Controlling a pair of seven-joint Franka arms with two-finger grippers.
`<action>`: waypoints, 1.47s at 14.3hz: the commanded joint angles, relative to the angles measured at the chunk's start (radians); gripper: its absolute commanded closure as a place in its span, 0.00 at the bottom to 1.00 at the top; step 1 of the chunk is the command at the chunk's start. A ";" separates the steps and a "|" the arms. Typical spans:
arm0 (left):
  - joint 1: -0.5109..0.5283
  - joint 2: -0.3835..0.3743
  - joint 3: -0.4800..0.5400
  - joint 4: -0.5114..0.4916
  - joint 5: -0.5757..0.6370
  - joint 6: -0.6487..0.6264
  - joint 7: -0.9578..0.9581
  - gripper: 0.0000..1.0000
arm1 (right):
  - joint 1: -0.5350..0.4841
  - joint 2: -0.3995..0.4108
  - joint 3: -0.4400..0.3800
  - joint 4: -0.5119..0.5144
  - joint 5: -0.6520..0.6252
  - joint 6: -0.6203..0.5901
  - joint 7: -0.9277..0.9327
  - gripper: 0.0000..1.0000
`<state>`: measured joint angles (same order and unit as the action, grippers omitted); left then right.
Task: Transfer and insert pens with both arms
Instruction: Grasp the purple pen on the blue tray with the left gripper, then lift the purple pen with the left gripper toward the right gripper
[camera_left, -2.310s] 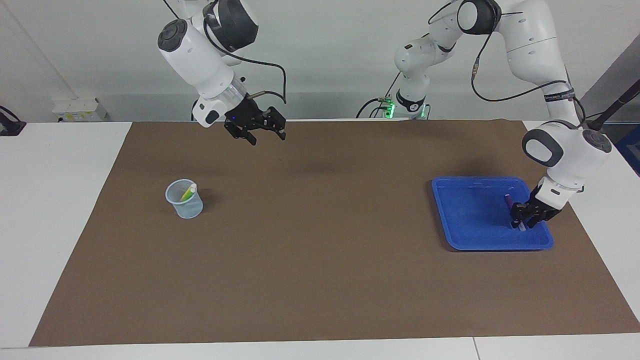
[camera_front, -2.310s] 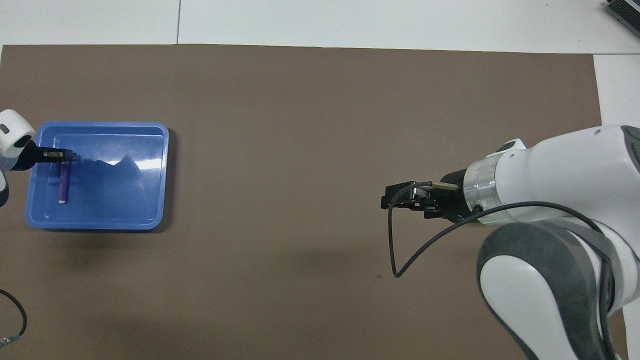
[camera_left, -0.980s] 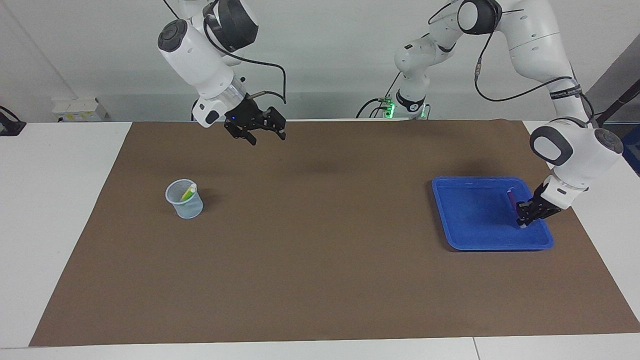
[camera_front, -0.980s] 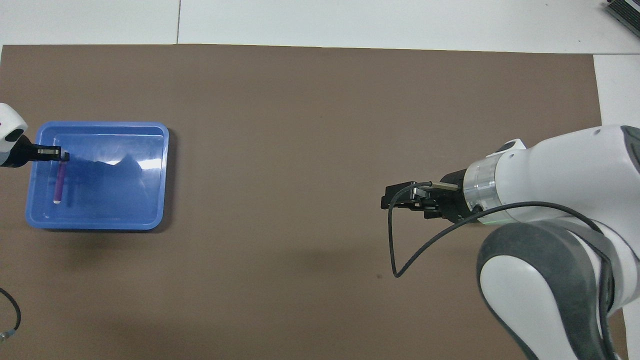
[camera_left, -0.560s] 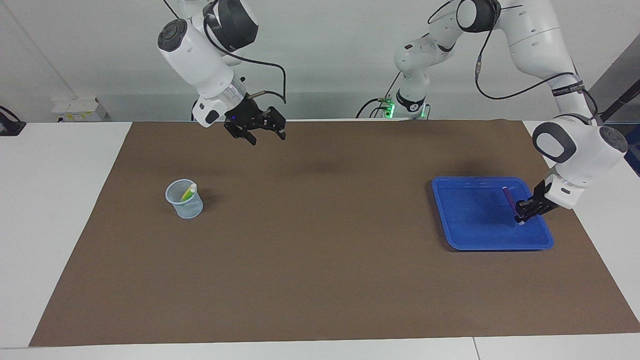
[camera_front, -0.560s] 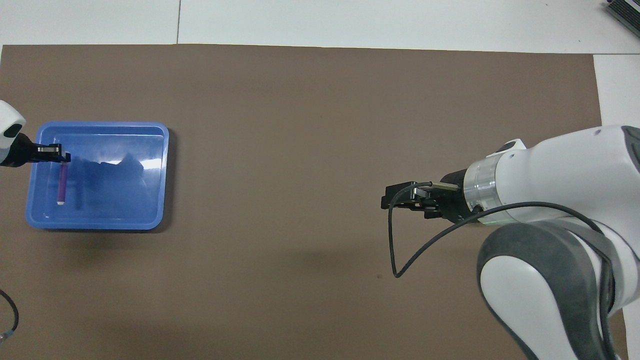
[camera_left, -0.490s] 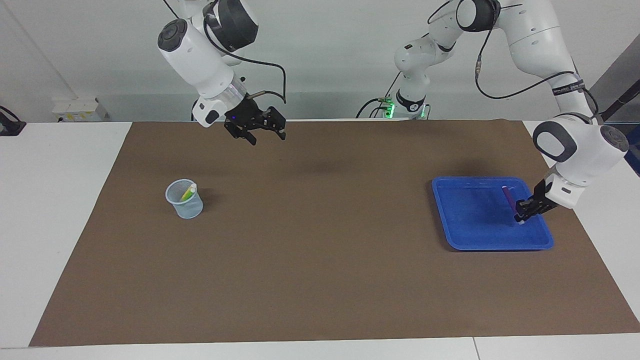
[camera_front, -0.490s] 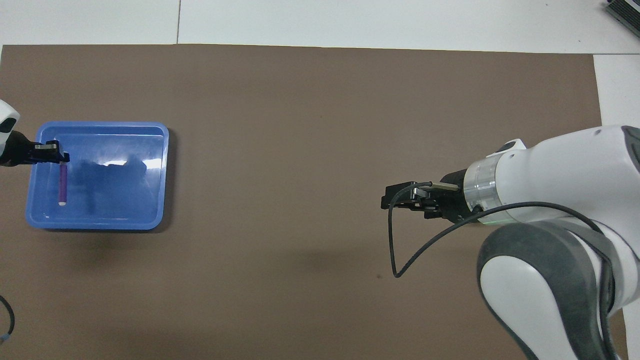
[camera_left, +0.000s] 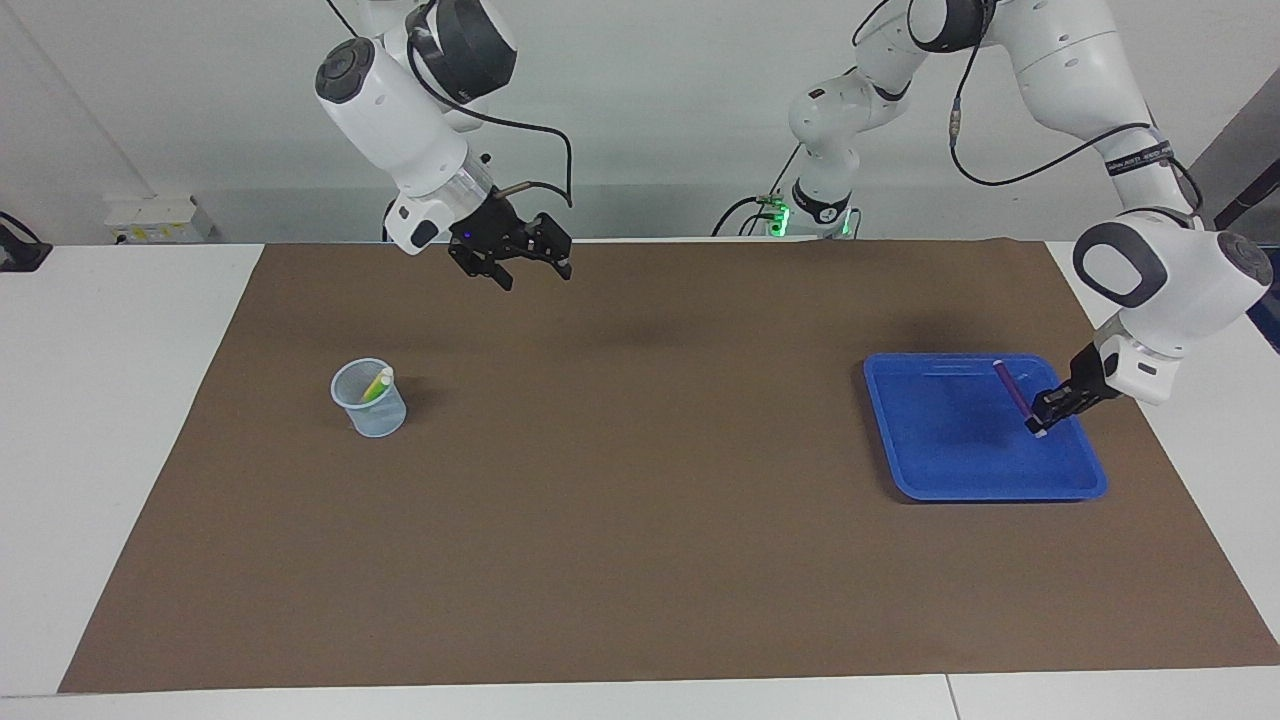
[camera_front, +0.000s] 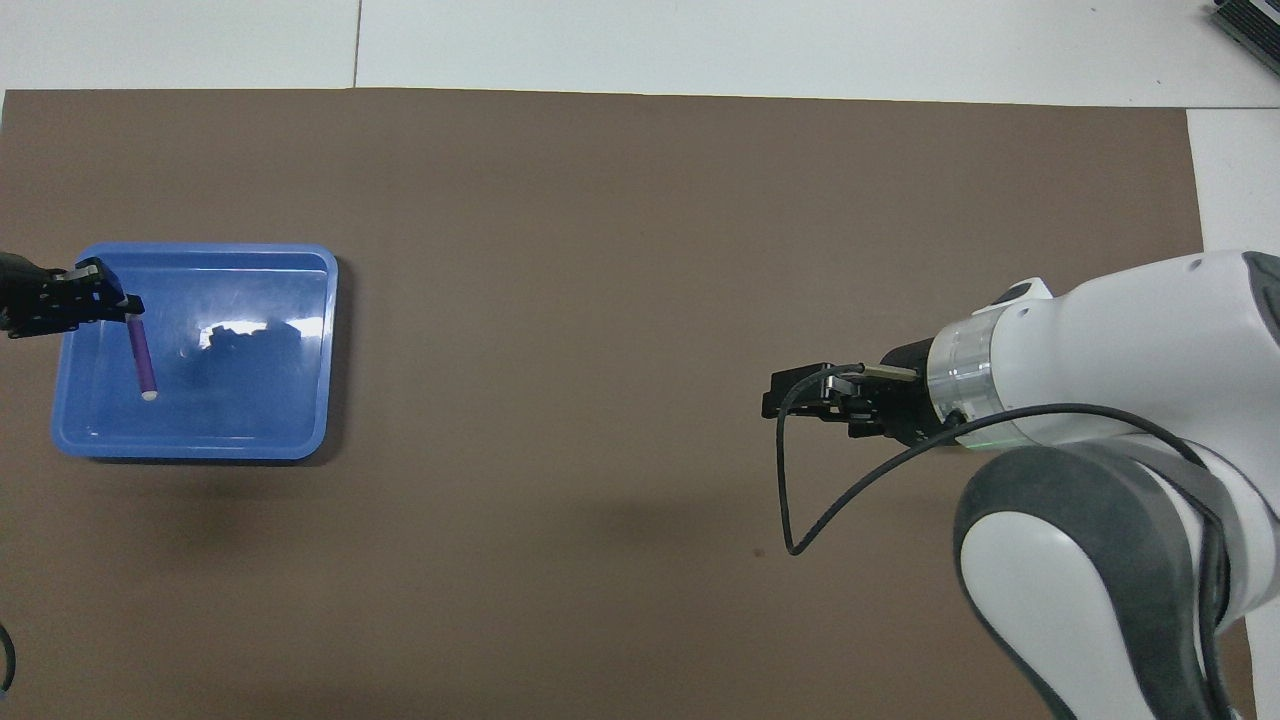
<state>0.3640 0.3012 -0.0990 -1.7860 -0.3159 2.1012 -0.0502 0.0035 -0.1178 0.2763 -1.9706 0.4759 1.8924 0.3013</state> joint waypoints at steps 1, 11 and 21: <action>-0.008 -0.045 0.008 -0.023 -0.070 -0.020 -0.133 1.00 | -0.004 -0.025 0.003 -0.028 0.026 0.024 0.010 0.00; -0.020 -0.181 0.005 -0.168 -0.319 -0.007 -0.477 1.00 | -0.004 -0.025 0.003 -0.028 0.026 0.022 0.010 0.00; -0.195 -0.424 0.007 -0.464 -0.492 0.152 -0.644 1.00 | 0.021 -0.023 0.003 -0.027 0.072 0.057 0.068 0.00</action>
<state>0.2227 -0.0366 -0.1030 -2.1340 -0.7586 2.1755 -0.6492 0.0059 -0.1184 0.2764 -1.9710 0.5003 1.9002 0.3166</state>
